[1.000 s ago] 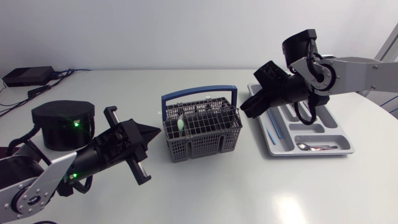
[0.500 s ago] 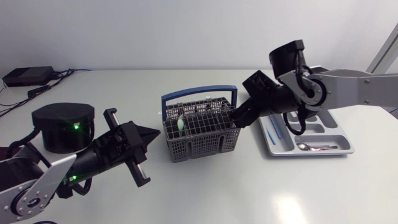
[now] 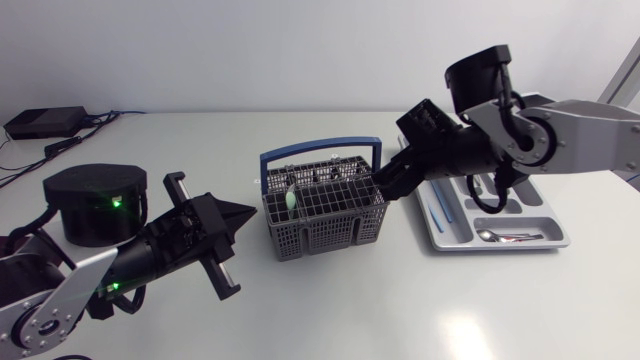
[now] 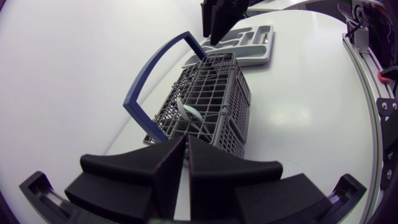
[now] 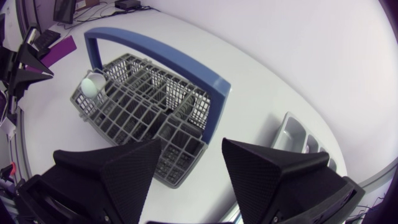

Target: Unload the cutlery basket into the drawer organizer.

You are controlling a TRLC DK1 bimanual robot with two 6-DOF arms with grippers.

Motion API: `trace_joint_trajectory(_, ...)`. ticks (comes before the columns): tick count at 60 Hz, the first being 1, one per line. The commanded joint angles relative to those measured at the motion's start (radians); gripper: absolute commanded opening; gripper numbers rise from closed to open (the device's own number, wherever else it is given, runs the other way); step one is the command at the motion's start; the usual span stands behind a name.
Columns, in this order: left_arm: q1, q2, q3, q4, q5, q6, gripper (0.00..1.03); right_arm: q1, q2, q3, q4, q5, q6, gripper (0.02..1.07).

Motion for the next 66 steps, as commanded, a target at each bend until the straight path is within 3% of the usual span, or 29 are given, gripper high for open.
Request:
trace_joint_trajectory(1, -0.009, -0.004, -0.018, 0.006, -0.002, 0.001, 0.21, 0.022, -0.058, -0.016, -0.033, 0.005, 0.027, 0.74)
trace_joint_trajectory(14, -0.006, 0.038, 0.006, 0.012, 0.02, -0.012, 0.21, 0.124, -0.129, -0.021, -0.077, 0.028, 0.044, 0.74)
trace_joint_trajectory(25, 0.036, 0.058, 0.15, -0.152, 0.184, -0.166, 0.23, 0.147, -0.118, -0.038, -0.068, 0.04, 0.05, 0.74)
trace_joint_trajectory(32, 0.04, 0.081, 0.234, -0.238, 0.234, -0.232, 0.36, 0.145, -0.119, -0.056, -0.061, 0.04, 0.047, 0.74)
trace_joint_trajectory(45, 0.037, 0.202, 0.386, -0.365, 0.24, -0.351, 0.35, 0.141, -0.136, -0.075, -0.058, 0.04, 0.043, 0.74)
trace_joint_trajectory(58, 0.034, 0.311, 0.544, -0.591, 0.245, -0.462, 0.35, 0.136, -0.156, -0.095, -0.058, 0.037, 0.04, 0.74)
trace_joint_trajectory(66, 0.028, 0.331, 0.587, -0.652, 0.243, -0.503, 0.35, 0.136, -0.158, -0.098, -0.056, 0.034, 0.04, 0.74)
